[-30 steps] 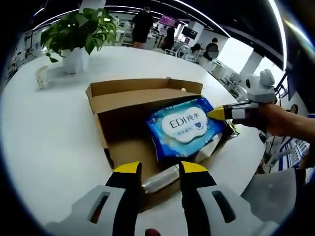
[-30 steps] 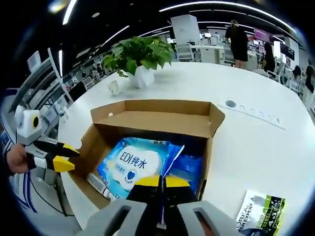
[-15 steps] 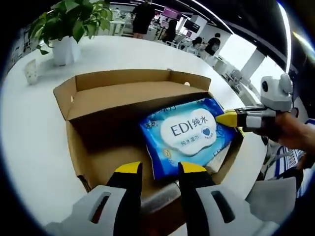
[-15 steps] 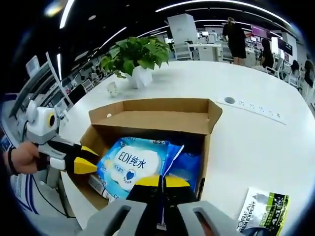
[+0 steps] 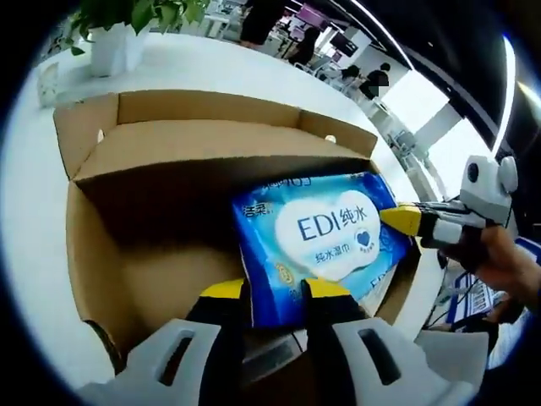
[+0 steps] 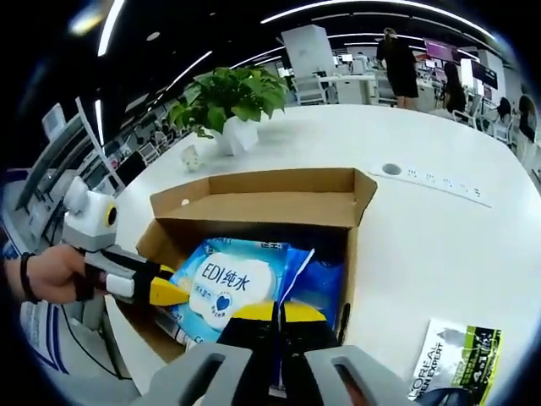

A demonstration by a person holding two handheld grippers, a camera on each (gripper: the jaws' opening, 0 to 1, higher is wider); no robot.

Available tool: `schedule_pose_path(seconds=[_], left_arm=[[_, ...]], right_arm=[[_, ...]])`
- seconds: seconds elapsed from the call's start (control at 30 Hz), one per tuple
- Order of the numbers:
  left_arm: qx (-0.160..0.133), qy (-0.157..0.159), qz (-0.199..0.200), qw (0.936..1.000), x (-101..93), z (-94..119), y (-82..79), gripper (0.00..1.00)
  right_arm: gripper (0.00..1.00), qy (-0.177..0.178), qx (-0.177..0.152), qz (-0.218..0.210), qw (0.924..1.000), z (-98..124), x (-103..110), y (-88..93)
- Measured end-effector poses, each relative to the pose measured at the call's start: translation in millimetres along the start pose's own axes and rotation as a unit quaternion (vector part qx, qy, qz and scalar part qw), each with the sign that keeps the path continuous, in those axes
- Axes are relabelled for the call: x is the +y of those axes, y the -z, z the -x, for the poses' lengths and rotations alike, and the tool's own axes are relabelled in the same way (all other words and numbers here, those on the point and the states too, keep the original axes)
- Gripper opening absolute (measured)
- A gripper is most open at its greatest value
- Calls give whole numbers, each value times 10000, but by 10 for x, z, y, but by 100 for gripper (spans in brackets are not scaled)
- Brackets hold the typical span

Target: Operate the shoe box by opening the lid, removing the specified soft item, and placing it in the target area until the item is outside and the box remains undamaged.

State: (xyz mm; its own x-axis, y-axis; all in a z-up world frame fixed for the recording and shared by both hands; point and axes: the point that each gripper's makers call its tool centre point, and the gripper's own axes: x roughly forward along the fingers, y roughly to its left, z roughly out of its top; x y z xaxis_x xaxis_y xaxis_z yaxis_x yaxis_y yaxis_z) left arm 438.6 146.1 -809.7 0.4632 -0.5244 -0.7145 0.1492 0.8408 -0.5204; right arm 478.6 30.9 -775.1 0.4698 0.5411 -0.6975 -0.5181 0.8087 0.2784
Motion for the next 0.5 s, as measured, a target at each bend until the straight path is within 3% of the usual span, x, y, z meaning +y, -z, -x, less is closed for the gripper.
schedule_pose_path(seconds=[0.13, 0.33, 0.5], left_arm=[[-41, 37, 117, 9999, -15, -1, -5, 20], [-77, 60, 82, 9999, -4, -1, 18, 14], [-129, 69, 188, 9997, -3, -5, 11, 11]], right_arm=[[0, -5, -14, 32, 10000, -7, 2, -5], [0, -381, -49, -258, 9989, -23, 25, -29], [0, -429, -10, -110, 9990, -48, 76, 8]])
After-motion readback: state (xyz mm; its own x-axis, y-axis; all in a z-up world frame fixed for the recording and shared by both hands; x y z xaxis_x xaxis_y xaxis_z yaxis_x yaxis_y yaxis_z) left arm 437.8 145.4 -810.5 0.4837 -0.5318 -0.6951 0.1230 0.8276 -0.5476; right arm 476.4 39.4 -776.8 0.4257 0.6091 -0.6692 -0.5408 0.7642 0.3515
